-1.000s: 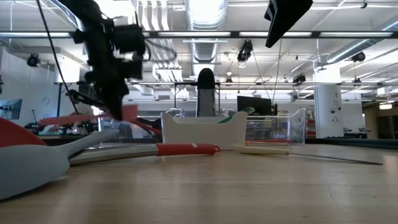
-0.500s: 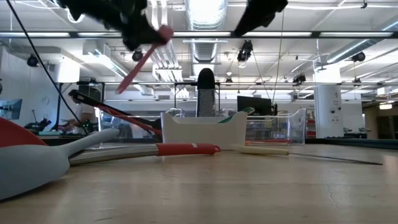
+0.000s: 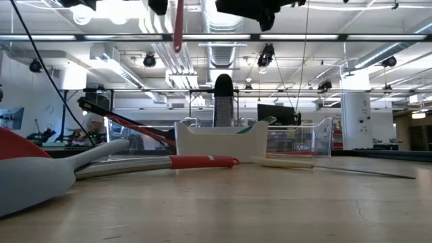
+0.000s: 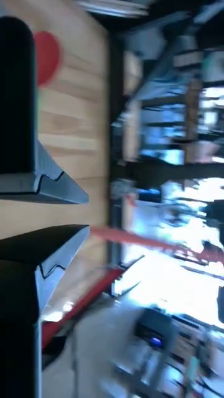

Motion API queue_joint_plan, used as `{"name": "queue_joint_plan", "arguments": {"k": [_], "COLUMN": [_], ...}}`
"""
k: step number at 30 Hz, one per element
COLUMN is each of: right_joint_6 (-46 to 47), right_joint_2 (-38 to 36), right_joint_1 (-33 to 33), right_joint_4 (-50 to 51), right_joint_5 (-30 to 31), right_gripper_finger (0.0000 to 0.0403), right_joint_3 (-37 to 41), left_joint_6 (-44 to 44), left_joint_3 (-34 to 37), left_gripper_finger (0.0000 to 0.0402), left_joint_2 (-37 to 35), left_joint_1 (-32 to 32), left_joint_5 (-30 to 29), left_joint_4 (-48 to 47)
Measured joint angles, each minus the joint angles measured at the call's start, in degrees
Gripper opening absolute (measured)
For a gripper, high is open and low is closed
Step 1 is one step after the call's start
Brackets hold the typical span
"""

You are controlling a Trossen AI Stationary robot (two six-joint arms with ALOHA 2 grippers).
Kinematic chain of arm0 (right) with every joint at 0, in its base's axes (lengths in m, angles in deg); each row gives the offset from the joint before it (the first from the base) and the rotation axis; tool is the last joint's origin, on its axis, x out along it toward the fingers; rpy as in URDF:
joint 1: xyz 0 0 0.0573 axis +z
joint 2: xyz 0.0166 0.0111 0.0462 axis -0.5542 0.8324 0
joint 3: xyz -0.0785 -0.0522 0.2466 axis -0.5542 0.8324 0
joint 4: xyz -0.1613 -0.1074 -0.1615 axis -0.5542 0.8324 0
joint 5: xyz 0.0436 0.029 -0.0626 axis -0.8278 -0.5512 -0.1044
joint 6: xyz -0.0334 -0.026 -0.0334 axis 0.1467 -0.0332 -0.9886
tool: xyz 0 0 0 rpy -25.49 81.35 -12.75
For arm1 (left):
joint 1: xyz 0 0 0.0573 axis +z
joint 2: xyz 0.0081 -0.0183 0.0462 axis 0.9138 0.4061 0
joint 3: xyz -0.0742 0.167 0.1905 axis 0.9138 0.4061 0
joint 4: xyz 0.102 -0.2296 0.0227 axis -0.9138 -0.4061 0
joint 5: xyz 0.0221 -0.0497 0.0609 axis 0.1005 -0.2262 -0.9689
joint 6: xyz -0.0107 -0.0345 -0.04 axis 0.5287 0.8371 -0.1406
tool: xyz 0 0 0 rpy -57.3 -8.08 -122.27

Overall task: Pick & Place Kitchen Items
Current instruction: Put the pink spatula into the right transparent bin

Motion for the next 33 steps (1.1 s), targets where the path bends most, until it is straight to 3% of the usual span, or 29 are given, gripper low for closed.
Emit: {"name": "queue_joint_plan", "arguments": {"k": [4, 10, 21, 27, 33], "right_joint_6": [-0.66, 0.40, -0.03, -0.02, 0.23], "right_joint_2": [0.60, 1.92, 1.92, 1.92, 1.94], "right_joint_1": [-1.19, -2.02, -2.73, -3.28, -3.44], "right_joint_4": [-8.20, -8.31, -7.79, -7.15, -5.85], "right_joint_5": [-1.69, -4.65, -4.44, -4.39, -4.39], "right_gripper_finger": [0.0079, 0.0107, 0.0156, 0.0152, 0.0124], "right_joint_3": [1.81, 0.77, -0.79, -1.19, -1.18], "left_joint_6": [-0.18, -0.32, -0.07, -0.02, -0.05], "left_joint_3": [-0.04, -0.90, -5.91, -9.34, -12.32], "left_gripper_finger": [0.0024, 0.0024, 0.0024, 0.0024, 0.0024], "left_joint_2": [2.20, 6.30, 11.60, 15.01, 17.20], "left_joint_1": [-1.31, -1.33, -1.31, -1.31, -1.27], "left_joint_5": [1.19, 3.24, 9.56, 11.71, 13.81], "left_joint_4": [5.07, 7.88, 9.86, 9.71, 9.76]}}
